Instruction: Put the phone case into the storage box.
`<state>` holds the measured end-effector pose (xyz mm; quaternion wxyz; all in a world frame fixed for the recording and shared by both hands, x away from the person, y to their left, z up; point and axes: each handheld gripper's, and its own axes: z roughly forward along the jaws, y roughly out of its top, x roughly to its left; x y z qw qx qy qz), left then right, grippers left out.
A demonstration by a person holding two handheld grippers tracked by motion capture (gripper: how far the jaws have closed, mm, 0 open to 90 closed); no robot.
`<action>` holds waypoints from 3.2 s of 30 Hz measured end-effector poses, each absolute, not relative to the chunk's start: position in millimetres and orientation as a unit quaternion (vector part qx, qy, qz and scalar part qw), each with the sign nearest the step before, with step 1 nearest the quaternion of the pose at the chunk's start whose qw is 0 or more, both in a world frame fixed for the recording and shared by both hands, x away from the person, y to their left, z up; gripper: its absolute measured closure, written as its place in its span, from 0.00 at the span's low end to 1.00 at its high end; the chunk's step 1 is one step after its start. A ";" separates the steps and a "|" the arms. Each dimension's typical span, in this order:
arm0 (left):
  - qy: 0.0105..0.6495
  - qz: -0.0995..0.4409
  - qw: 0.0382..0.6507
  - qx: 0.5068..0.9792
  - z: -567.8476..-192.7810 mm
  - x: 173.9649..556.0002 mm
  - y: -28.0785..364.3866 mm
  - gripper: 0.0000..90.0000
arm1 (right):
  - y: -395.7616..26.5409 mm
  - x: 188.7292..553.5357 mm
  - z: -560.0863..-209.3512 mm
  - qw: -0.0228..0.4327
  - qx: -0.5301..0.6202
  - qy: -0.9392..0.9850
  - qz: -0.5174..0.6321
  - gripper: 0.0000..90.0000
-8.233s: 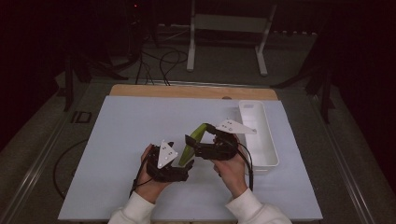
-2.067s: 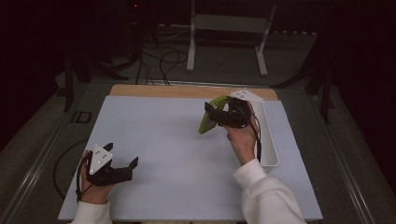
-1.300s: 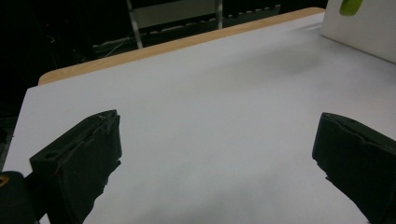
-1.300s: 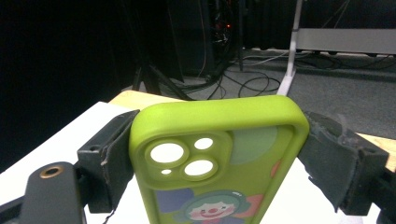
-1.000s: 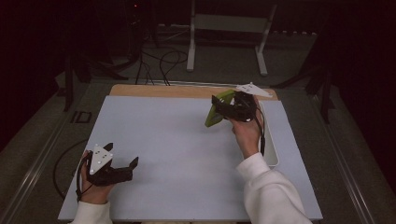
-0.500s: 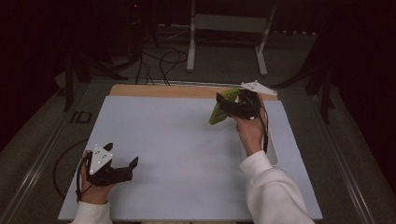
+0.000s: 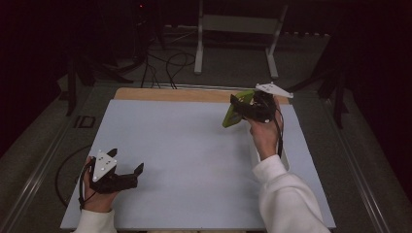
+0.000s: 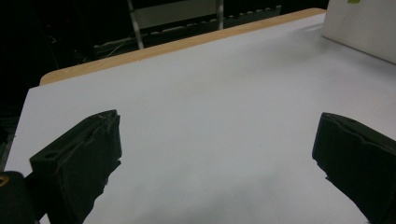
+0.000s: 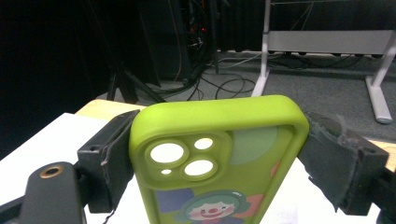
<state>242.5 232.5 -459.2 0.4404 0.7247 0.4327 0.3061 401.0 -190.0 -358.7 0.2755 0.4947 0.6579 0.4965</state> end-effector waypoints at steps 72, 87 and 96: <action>0.433 0.307 0.441 0.723 -459.0 242.4 232.5 0.02 | -244.1 422.4 -351.4 0.345 0.560 0.613 0.437 0.18; 0.433 0.308 0.440 0.723 -459.0 242.2 232.5 0.02 | -254.7 426.8 -353.8 0.355 0.578 0.601 0.424 0.18; 0.434 0.308 0.441 0.722 -458.8 242.1 233.1 0.02 | -259.7 430.9 -357.6 0.358 0.586 0.596 0.416 0.18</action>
